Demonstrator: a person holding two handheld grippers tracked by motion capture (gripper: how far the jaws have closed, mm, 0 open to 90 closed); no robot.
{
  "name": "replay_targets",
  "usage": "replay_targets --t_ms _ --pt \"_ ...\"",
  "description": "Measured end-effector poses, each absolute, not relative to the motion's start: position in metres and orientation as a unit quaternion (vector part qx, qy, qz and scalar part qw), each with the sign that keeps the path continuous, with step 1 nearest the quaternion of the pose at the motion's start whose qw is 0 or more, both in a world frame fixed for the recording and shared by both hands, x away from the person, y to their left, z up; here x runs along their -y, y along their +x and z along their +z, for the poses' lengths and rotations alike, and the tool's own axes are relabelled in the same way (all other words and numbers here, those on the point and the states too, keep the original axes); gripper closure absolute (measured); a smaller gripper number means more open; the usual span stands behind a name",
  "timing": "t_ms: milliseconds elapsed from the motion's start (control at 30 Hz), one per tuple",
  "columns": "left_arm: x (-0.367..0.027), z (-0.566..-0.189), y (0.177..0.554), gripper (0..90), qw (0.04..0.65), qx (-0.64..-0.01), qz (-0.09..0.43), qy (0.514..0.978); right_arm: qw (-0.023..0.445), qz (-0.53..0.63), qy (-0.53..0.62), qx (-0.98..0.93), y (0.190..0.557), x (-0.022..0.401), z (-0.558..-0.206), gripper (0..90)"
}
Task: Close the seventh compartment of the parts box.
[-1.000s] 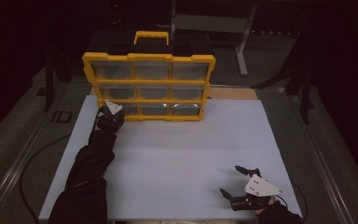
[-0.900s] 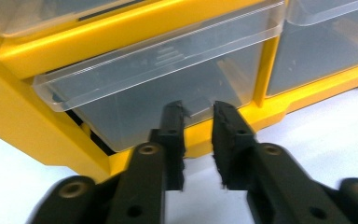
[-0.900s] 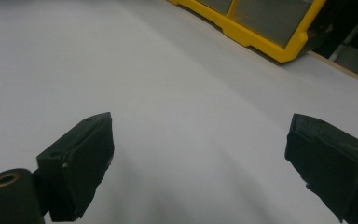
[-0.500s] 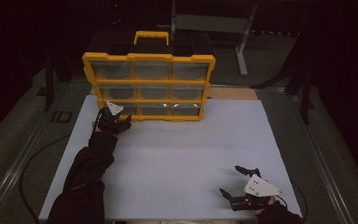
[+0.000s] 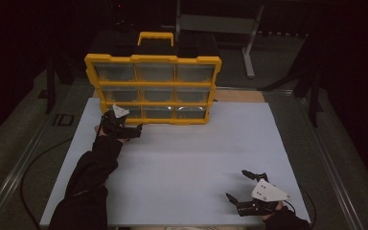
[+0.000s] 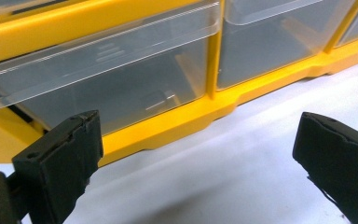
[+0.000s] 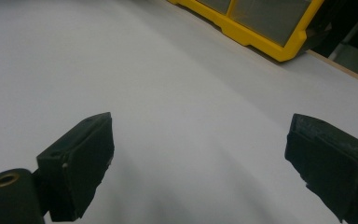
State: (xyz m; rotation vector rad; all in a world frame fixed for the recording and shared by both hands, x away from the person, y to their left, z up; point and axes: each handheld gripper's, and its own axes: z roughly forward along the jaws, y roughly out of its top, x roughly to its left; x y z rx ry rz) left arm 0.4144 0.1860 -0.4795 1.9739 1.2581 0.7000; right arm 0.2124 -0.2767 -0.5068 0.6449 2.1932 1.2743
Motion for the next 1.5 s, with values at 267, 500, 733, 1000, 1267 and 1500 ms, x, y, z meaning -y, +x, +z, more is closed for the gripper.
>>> replay_targets --t_ms 267,500,733,1000,1267,1500 --pt "-0.184 -0.478 0.412 0.0 0.347 -0.482 0.253 0.763 0.258 0.472 0.241 -0.808 0.213 0.277 -0.507 7.9" --pt "-0.182 -0.477 0.411 0.0 0.357 -0.459 0.231 0.780 0.258 0.473 0.242 -0.807 0.213 0.279 -0.508 7.9" --pt "-0.181 -0.474 0.408 0.0 0.380 -0.439 0.195 0.790 0.258 0.474 0.244 -0.806 0.213 0.280 -0.508 7.9" --pt "-0.174 -0.468 0.401 0.0 0.410 -0.392 0.167 0.807 0.263 0.470 0.242 -0.807 0.212 0.278 -0.506 7.9" --pt "-0.169 -0.458 0.396 0.0 0.420 -0.368 0.152 0.815 0.266 0.467 0.240 -0.808 0.212 0.277 -0.506 7.9" --pt "-0.166 -0.450 0.391 0.0 0.431 -0.347 0.143 0.821 0.265 0.467 0.242 -0.808 0.211 0.277 -0.505 7.9"
